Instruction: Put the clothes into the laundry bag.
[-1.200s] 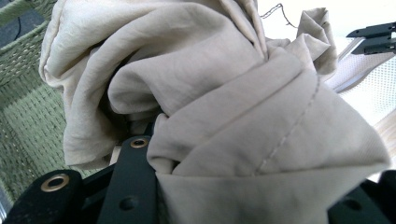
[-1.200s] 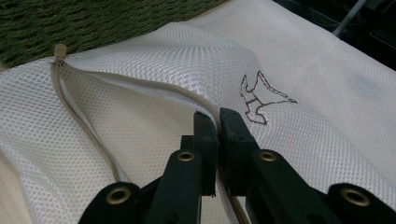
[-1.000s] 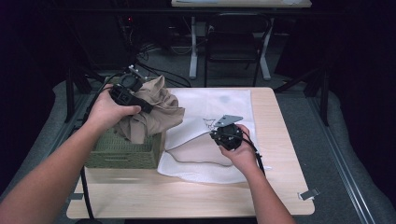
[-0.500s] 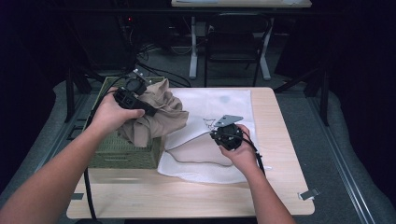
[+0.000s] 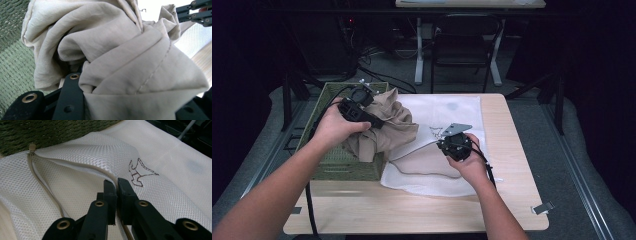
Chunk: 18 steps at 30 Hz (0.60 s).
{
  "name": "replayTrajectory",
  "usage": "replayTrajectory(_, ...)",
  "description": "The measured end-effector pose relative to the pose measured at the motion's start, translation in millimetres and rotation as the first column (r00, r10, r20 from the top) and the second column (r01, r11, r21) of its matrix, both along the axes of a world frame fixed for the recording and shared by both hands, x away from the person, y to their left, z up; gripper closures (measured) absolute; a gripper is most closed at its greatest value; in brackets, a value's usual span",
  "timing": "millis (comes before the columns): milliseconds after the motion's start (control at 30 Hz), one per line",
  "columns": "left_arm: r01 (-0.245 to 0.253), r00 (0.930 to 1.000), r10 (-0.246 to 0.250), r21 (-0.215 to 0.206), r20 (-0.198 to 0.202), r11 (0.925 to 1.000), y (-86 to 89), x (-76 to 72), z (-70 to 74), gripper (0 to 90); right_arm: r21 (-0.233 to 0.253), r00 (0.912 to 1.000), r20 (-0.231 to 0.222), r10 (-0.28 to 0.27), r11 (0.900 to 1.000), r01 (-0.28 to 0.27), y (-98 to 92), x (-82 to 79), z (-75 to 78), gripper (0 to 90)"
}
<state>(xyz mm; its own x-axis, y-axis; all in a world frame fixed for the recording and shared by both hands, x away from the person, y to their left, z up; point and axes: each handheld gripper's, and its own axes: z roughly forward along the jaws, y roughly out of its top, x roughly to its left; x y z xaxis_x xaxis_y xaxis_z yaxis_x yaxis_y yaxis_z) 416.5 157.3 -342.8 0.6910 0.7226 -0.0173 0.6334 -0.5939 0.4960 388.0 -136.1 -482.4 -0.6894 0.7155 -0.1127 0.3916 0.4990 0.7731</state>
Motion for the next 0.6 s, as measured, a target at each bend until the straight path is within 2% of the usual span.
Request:
replayTrajectory(167, 0.016, 0.9999, -0.016, 0.008, -0.003, 0.9999, -2.0, -3.2, -4.0, 60.7, 0.001, 1.0, 0.0, -0.002, 1.0, 0.002, -0.2, -0.2, 0.3, 86.0)
replayTrajectory(333, 0.022, 0.9997, -0.022, -0.014, -0.013, 0.9997, -3.2, -6.3, -6.3, 60.8, 0.0, 1.0, 0.001, 0.0, 1.0, 0.0, 0.1, -0.2, 0.2, 86.0)
replayTrajectory(600, 0.041, 0.9991, -0.041, -0.001, -0.007, 0.9991, -8.9, -12.8, -9.9, 60.7, 0.001, 1.0, 0.003, 0.0, 1.0, 0.0, -0.1, -0.6, 0.7, 86.0)
